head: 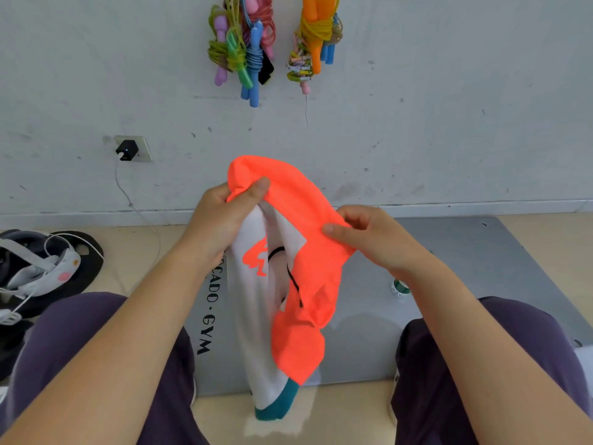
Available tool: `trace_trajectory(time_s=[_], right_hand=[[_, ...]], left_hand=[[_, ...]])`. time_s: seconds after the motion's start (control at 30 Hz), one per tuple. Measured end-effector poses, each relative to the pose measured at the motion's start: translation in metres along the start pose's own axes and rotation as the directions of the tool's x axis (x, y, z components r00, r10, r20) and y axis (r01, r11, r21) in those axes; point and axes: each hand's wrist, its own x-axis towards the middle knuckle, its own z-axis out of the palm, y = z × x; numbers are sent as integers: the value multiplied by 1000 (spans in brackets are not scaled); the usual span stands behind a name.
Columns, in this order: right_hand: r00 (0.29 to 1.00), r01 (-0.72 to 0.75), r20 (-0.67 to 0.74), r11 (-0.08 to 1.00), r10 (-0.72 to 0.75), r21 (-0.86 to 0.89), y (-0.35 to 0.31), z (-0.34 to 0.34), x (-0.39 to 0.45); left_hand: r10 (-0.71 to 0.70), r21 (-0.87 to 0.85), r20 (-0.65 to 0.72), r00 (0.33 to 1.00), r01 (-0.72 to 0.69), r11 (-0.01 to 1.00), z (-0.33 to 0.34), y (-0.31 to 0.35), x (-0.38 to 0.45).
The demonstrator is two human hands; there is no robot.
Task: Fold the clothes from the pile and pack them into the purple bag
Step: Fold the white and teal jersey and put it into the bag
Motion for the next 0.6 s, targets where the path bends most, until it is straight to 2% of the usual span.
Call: trace_trajectory(time_s=[0.1,0.17,0.2,0.27,0.33,0.4,0.43,0.5,0.6], right_hand=[[992,103,-89,981,-90,162,-4,-5,0],[989,142,-73,967,-130,212,-7,-5,-3],[989,146,-31,965,-142,219,-9,-3,-4],[984,129,100,975,-148,181,-12,4,-7],[962,125,224,982,-154,138,-16,14,-9],[948,128,267,976,-172,174,-18,19,-9],[953,113,254,971,-166,211,-20,19,-9],[976,84,175,967,-128,240,-22,14,-6],[996,76,-61,975,-64,207,-18,8,0]], left_hand=[[-49,245,30,998,40,969,-8,-4,2],[-92,481,115,989,26,876,-10,-3,0],[-60,554,147,987,-32,832,-9,-2,-1],[65,545,253,965,-197,815,-3,4,-7],[107,410,446,888,-309,858,9,9,-15],[32,309,602,798,-269,912,21,8,-23],[-14,303,612,791,-218,928,24,7,-25],[-77,386,539,839,-165,908,25,7,-26],[-76,461,425,902,-143,876,20,7,-23]])
